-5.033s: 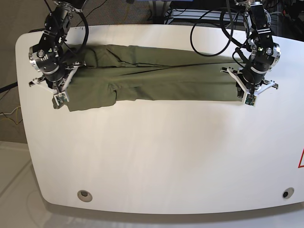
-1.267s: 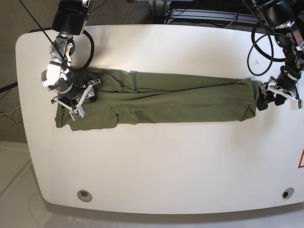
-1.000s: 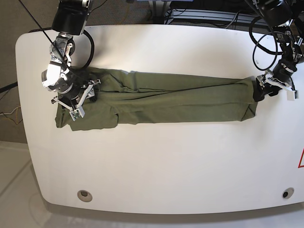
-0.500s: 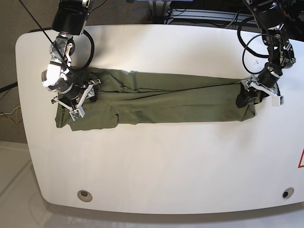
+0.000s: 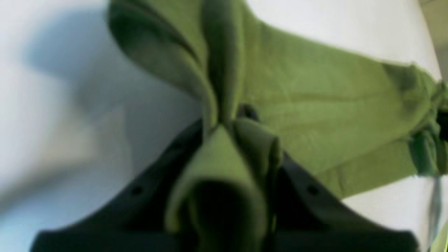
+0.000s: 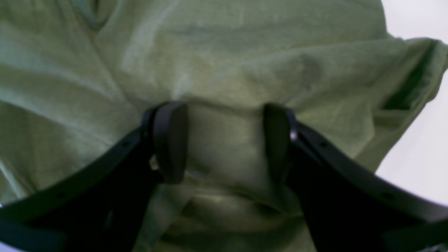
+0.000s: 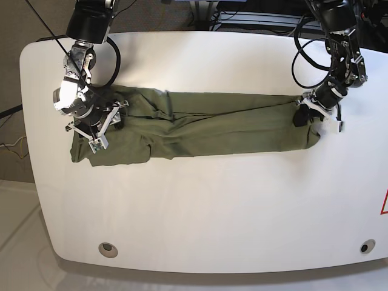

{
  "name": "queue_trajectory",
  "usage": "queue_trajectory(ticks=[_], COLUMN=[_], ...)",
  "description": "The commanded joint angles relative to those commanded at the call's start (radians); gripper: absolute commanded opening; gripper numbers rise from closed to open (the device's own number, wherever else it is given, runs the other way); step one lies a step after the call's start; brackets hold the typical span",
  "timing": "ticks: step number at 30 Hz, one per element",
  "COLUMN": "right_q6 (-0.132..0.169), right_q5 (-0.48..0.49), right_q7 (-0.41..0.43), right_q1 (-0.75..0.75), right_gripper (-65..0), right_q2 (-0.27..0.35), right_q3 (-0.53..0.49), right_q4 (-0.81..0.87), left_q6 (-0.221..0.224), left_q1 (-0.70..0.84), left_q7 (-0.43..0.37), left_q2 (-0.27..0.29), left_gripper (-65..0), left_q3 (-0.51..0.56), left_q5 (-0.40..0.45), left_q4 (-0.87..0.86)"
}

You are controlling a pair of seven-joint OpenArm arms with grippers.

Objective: Fold the T-shirt properly
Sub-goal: 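Carry the held strip end with the left gripper toward the right gripper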

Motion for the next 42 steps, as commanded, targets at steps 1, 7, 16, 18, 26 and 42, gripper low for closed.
queue_trajectory(ticks=[1,7,16,18,26,42], right_q6=[0.0,0.0,0.0,0.0,0.0,0.0], right_q5=[0.0,0.0,0.0,0.0,0.002,0.008], right_q7=[0.0,0.0,0.0,0.0,0.0,0.0], right_q1=[0.0,0.0,0.0,0.0,0.0,-0.012], right_gripper=[-32.1,-32.1,-32.2,-32.2,-32.2,-32.2], right_q2=[0.0,0.0,0.0,0.0,0.0,-0.002], right_q3=[0.0,0.0,-0.002,-0.002,-0.002,-0.003], right_q4=[0.0,0.0,0.0,0.0,0.0,0.0], left_q6=[0.0,0.0,0.0,0.0,0.0,0.002], left_q1=[0.0,0.002,0.0,-0.006,-0.051,-0.072], left_q7=[0.0,0.0,0.003,0.018,0.086,0.08], left_q2=[0.0,-0.003,0.043,0.066,0.158,0.348], left_gripper=[-63.7,-65.0,-65.0,-65.0,-65.0,-65.0], left_q3=[-0.002,-0.002,0.003,0.014,0.13,0.376], left_q5=[0.0,0.009,0.11,0.149,0.29,0.506], left_q4=[0.009,0.074,0.284,0.33,0.459,0.465])
